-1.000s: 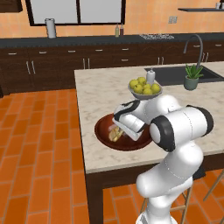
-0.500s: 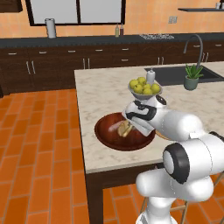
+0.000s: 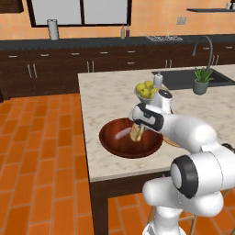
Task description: Place one bun and one sausage from the bowl on each plate.
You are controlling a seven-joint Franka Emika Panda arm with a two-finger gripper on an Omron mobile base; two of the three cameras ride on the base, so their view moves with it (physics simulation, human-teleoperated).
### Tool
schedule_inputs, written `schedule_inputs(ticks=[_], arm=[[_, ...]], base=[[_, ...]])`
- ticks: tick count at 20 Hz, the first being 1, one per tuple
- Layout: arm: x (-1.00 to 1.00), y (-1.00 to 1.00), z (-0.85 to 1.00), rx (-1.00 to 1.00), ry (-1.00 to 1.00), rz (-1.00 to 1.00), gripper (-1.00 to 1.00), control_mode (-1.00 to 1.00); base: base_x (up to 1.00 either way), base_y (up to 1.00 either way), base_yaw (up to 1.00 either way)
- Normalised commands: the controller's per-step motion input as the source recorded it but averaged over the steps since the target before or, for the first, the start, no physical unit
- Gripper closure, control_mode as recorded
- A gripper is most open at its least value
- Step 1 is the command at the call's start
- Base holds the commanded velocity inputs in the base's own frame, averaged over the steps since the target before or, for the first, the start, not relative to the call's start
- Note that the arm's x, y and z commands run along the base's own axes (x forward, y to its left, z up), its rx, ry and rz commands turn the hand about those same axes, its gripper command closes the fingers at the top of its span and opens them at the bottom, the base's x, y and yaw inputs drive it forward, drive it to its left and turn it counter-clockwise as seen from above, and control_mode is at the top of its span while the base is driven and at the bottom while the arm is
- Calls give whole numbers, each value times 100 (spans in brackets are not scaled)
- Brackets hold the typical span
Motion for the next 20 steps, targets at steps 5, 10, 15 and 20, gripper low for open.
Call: schedule_inputs(ticks=[5, 10, 15, 20], arm=[[-13, -14, 2, -34, 3, 39, 100, -100], [-4, -16, 11, -20, -2, 29, 100, -100], [-6, 0, 9, -9, -5, 4, 100, -100], [-4, 0, 4, 0, 0, 0, 100, 100]], base=[[0, 0, 0], [0, 0, 0], [0, 0, 0], [-21, -13, 0]])
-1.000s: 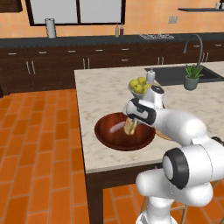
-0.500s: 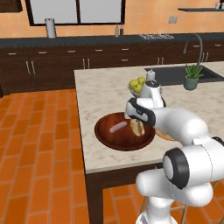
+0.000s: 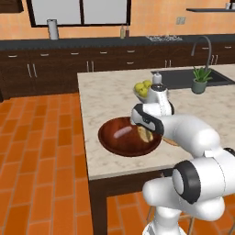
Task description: Place one bun and one sausage from the bowl on each plate.
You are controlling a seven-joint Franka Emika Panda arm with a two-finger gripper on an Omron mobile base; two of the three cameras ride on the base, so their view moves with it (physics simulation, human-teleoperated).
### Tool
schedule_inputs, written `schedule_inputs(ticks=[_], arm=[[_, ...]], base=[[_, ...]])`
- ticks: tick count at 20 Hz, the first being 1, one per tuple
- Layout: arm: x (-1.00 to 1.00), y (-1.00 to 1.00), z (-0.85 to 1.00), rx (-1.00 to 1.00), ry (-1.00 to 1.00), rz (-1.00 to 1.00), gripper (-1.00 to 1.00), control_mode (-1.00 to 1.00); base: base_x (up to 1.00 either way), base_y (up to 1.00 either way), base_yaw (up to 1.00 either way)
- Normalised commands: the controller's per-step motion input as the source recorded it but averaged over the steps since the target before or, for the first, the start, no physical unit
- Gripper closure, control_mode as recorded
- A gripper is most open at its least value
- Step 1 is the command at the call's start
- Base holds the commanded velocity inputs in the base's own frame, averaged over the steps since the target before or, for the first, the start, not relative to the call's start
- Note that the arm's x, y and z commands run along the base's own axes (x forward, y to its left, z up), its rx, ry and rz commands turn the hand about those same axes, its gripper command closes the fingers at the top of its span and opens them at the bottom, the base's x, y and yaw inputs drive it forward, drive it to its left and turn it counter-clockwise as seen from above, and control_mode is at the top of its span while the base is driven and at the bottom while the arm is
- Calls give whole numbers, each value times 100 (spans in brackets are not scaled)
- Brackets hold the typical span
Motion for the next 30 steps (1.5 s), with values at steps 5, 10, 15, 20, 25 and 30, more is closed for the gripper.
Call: schedule_inputs(ticks=[5, 10, 15, 20, 25, 30], arm=[[0, 0, 0, 0, 0, 0, 100, 100], [0, 0, 0, 0, 0, 0, 100, 100], [0, 0, 0, 0, 0, 0, 100, 100], [0, 0, 0, 0, 0, 0, 100, 100], [0, 0, 0, 0, 0, 0, 100, 100], [0, 0, 0, 0, 0, 0, 100, 100]], base=[[-31, -89, -1], [4, -100, 0], [7, -94, -1], [10, -89, -1], [20, -70, -1], [39, -51, -4]])
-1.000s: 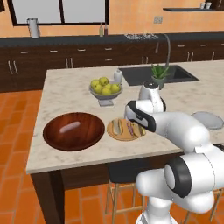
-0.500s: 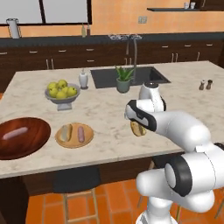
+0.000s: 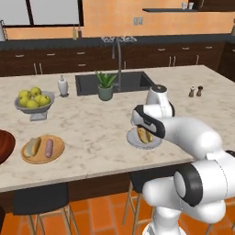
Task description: Place one bun and one sausage from the bowl on each plate.
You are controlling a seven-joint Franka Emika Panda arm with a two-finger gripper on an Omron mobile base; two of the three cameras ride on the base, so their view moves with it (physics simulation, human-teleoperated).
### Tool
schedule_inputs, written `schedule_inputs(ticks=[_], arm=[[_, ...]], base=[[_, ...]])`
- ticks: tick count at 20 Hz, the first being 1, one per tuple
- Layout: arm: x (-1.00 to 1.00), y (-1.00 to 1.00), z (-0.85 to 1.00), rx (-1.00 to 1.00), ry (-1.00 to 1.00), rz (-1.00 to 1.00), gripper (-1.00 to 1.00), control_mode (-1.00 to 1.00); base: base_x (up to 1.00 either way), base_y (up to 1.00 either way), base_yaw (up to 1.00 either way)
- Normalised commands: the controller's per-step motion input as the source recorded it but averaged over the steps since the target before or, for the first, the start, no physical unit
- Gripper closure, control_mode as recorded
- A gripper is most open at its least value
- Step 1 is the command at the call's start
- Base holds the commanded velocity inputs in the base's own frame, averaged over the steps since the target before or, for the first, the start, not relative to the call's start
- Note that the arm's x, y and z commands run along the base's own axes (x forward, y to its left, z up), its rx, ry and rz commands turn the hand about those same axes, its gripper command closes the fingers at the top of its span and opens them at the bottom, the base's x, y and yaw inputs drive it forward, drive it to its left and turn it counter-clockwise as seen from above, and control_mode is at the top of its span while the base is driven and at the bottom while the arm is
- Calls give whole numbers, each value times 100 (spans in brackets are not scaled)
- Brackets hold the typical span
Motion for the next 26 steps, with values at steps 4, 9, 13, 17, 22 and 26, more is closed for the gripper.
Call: schedule_inputs(ticks=[4, 9, 13, 17, 22, 26], arm=[[0, 0, 0, 0, 0, 0, 100, 100], [57, 0, -25, 0, 0, 0, 100, -100], [31, 4, -80, 0, 2, 0, 100, -100], [18, 1, -55, 0, 3, 0, 100, -100], [13, 0, -26, 0, 3, 0, 100, -100], [21, 0, -17, 0, 0, 0, 100, -100]], base=[[52, -16, 0], [0, 0, 0], [0, 0, 0], [0, 0, 0], [0, 0, 0], [0, 0, 0]])
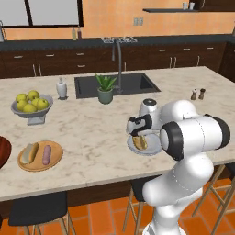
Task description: Place one bun and one sausage from the bowl on each plate.
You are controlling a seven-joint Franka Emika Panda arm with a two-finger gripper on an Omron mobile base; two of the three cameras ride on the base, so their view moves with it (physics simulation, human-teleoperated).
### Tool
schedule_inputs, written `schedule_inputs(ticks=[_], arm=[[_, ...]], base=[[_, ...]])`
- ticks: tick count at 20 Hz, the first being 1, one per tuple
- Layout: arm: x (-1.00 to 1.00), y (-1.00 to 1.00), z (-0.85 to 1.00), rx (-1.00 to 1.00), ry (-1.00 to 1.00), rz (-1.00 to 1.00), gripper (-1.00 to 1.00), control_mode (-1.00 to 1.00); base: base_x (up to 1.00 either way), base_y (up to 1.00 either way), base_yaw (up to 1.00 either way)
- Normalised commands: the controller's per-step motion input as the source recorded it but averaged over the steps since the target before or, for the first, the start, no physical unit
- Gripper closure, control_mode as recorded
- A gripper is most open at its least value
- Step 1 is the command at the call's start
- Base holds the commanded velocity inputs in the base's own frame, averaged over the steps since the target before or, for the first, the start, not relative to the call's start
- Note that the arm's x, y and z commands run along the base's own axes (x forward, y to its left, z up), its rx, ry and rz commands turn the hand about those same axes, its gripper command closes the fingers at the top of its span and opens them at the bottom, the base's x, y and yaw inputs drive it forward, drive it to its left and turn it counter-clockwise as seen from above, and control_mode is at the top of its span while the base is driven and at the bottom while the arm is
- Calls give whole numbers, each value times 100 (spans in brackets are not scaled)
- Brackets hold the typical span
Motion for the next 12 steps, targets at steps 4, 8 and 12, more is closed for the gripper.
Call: schedule_inputs(ticks=[4, 8, 12], arm=[[17, 0, -22, 0, 0, 0, 100, -100], [0, 0, 0, 0, 0, 0, 100, -100], [0, 0, 0, 0, 0, 0, -100, -100]], base=[[0, 0, 0], [0, 0, 0], [0, 0, 0]])
